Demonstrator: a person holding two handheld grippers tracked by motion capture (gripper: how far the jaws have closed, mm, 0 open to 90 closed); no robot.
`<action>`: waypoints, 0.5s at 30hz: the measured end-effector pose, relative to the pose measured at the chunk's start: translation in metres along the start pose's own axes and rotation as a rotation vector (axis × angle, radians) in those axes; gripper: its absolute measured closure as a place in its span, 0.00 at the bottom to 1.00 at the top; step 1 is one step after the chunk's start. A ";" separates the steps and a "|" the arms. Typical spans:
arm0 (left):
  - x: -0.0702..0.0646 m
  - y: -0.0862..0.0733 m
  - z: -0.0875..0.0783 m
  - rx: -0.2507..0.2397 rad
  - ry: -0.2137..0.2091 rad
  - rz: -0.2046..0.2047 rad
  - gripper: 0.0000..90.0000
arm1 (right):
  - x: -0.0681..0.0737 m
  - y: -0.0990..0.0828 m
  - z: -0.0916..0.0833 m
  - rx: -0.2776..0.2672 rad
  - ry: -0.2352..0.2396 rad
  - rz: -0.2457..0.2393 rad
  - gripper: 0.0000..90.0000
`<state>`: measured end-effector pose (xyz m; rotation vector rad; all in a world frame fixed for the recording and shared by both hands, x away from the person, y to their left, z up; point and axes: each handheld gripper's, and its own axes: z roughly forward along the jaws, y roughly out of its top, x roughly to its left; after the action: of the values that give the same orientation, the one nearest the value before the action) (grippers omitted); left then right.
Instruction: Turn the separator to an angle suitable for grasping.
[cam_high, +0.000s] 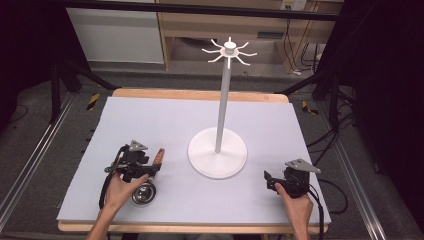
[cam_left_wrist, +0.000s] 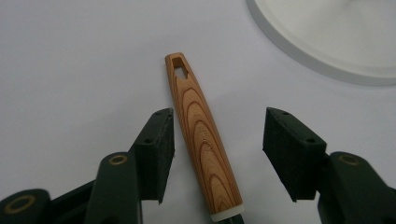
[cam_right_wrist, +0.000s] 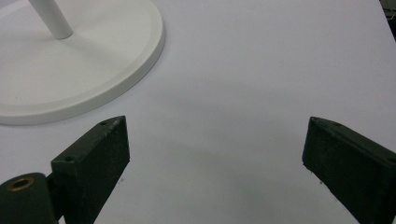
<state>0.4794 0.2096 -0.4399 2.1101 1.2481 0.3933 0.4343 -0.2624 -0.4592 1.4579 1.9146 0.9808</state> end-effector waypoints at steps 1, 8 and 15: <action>0.000 0.000 0.002 0.008 0.004 0.004 0.49 | 0.000 0.000 0.000 0.001 0.001 -0.003 0.09; 0.000 -0.004 0.012 0.052 0.026 -0.006 0.55 | 0.001 0.000 0.001 0.011 0.003 -0.008 0.09; -0.002 -0.007 0.020 0.090 0.034 -0.006 0.62 | 0.001 0.000 0.002 0.018 0.003 0.004 0.09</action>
<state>0.4844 0.2032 -0.4594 2.1830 1.3128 0.3781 0.4349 -0.2607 -0.4604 1.4716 1.9284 0.9697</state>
